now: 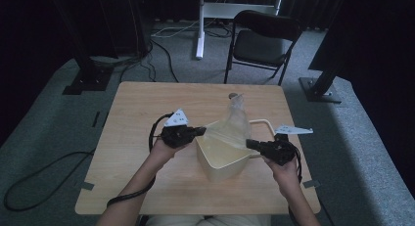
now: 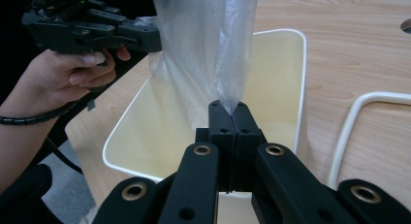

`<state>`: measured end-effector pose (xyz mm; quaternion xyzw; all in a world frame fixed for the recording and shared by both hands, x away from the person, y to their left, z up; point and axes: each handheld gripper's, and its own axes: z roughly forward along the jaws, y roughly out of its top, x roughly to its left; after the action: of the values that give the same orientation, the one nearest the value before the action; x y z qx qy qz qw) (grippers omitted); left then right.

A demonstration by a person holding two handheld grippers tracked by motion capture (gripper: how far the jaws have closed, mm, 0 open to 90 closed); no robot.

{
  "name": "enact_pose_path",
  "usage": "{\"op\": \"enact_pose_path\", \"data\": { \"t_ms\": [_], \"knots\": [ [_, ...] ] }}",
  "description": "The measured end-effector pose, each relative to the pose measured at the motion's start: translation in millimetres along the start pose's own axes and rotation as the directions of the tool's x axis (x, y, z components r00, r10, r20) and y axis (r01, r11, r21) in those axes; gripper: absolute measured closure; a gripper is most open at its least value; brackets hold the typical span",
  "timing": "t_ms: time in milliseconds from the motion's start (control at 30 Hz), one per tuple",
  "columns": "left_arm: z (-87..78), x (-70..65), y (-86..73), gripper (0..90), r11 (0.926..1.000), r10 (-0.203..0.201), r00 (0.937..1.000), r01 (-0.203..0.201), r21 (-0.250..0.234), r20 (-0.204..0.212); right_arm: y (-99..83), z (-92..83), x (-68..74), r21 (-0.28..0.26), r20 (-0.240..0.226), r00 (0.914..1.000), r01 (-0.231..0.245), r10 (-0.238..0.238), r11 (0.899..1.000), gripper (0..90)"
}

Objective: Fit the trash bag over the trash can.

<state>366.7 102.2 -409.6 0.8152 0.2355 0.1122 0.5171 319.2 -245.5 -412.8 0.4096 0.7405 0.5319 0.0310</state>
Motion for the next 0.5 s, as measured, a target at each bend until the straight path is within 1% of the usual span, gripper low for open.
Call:
{"op": "enact_pose_path", "data": {
  "t_ms": [33,67,100,133,167,200,267,300,333,367,433,467,500],
  "knots": [
    [-0.1,0.4,-0.1,90.0,1.0,-0.007,0.9999,0.007,0.001,0.009,-1.9,-1.2,-0.5,-0.005,-0.014,0.9998,-0.012,0.012,1.0,90.0],
    [-0.9,-0.3,-0.6,90.0,1.0,-0.003,1.0,0.003,-0.007,0.0,-3.0,-1.8,-0.9,-0.005,-0.024,0.9996,-0.017,0.017,1.0,90.0],
    [-1.5,-0.2,-1.0,90.0,1.0,-0.006,1.0,0.006,-0.007,0.0,-4.6,-3.2,-1.2,-0.002,-0.03,0.9993,-0.022,0.022,1.0,90.0],
    [-2.0,0.0,-1.3,90.0,0.9999,-0.009,1.0,0.009,-0.006,0.004,-6.2,-4.5,-1.4,-0.006,-0.031,0.9993,-0.023,0.023,1.0,90.0],
    [-2.8,-0.2,-2.1,90.0,0.9999,-0.01,0.9999,0.01,-0.014,-0.002,-7.3,-5.7,-1.5,-0.006,-0.031,0.9992,-0.024,0.024,1.0,90.0],
    [-3.2,-0.3,-2.7,90.0,0.9999,-0.009,0.9999,0.009,-0.009,-0.006,-8.8,-7.1,-1.5,-0.006,-0.034,0.9991,-0.027,0.027,1.0,90.0],
    [-2.7,-1.0,-3.6,90.0,0.9999,-0.008,1.0,0.008,-0.01,-0.004,-12.2,-8.2,-1.1,0.002,-0.037,0.999,-0.024,0.024,1.0,90.0],
    [-2.2,-1.5,-3.7,90.0,1.0,-0.006,0.9998,0.006,-0.003,-0.018,-13.7,-8.1,-1.2,0.005,-0.039,0.999,-0.021,0.021,1.0,90.0],
    [-1.8,-1.3,-3.7,90.0,0.9999,-0.011,0.9997,0.011,0.002,-0.023,-14.8,-8.0,-1.2,0.004,-0.039,0.9989,-0.027,0.027,1.0,90.0],
    [-1.7,-0.6,-4.3,90.0,0.9998,-0.017,0.9998,0.017,-0.006,-0.011,-16.1,-7.7,-1.6,0.007,-0.041,0.9988,-0.029,0.029,1.0,90.0],
    [-1.3,-0.8,-4.7,90.0,0.9999,-0.015,0.9995,0.015,0.002,-0.026,-18.6,-7.7,-2.8,0.007,-0.046,0.9984,-0.034,0.034,0.999,90.0],
    [-1.3,-0.8,-5.1,90.0,0.9999,-0.012,0.9998,0.012,0.0,-0.017,-19.7,-8.1,-3.7,0.009,-0.053,0.9978,-0.04,0.04,0.999,90.0],
    [-1.5,-1.6,-5.3,90.0,0.9999,-0.011,0.9997,0.011,-0.002,-0.022,-20.8,-8.8,-4.1,0.01,-0.048,0.9981,-0.039,0.039,0.999,90.0]
  ]
}}
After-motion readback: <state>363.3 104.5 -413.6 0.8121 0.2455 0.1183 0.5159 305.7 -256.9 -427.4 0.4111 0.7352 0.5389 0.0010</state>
